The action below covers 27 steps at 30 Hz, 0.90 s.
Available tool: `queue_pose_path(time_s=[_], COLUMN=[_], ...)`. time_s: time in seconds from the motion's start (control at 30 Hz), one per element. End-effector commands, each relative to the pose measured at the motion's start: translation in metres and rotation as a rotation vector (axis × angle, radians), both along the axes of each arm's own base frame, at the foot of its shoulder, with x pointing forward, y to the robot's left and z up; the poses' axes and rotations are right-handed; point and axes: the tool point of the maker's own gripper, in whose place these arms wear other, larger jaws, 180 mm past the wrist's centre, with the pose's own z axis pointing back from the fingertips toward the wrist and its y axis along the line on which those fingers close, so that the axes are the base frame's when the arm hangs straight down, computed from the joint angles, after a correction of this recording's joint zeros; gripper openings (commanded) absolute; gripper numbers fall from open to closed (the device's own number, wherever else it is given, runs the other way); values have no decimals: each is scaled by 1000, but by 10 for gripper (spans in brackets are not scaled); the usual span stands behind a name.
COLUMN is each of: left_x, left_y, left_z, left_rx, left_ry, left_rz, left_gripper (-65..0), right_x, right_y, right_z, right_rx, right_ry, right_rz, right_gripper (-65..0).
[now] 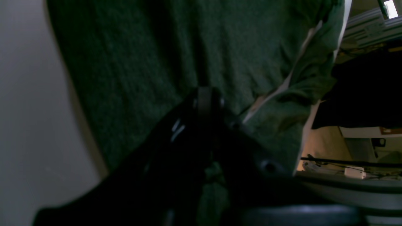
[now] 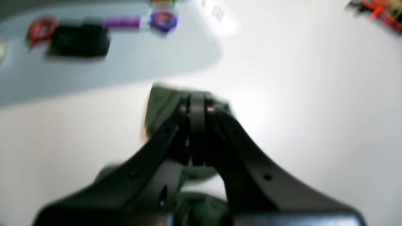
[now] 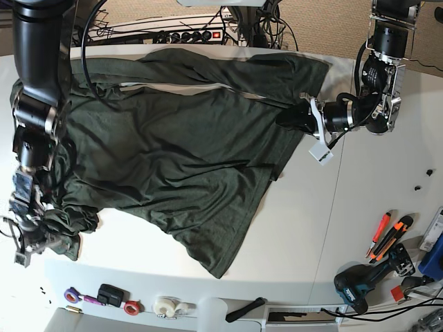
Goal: Layout the t-shirt on the table in an organized manner, then fold the t-shirt properly
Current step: 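Move the right gripper to the collar corner and grasp it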
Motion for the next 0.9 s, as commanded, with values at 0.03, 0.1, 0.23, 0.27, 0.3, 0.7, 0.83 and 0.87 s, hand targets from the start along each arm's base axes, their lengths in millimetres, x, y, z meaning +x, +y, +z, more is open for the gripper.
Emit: queue_pose_path(time_s=[0.03, 0.1, 0.23, 0.27, 0.3, 0.7, 0.83, 0.87], left_x=[-7, -4, 4, 5, 5, 17, 22, 22], left_y=[16, 15, 13, 13, 13, 11, 9, 9], left_z=[-16, -13, -8, -7, -7, 1, 6, 7], left_rx=[114, 102, 71, 69, 68, 43, 29, 21], left_ry=[28, 15, -19, -21, -21, -60, -71, -71], left_rz=[-31, -18, 14, 16, 17, 42, 46, 48], left_gripper=[-650, -650, -650, -650, -650, -650, -650, -650], right_x=[2, -9, -42, -51, -61, -187, -225, -235], right_y=[2, 19, 41, 46, 51, 33, 18, 16], right_z=[46, 56, 76, 77, 77, 2, 2, 3], right_rx=[26, 57, 38, 24, 17, 196, 361, 413], right_ry=[-91, -89, -117, -120, -121, 34, -33, -54], right_rz=[95, 210, 366, 398, 428, 409, 331, 317], right_gripper=[-650, -650, -650, -650, -650, -650, -650, -650])
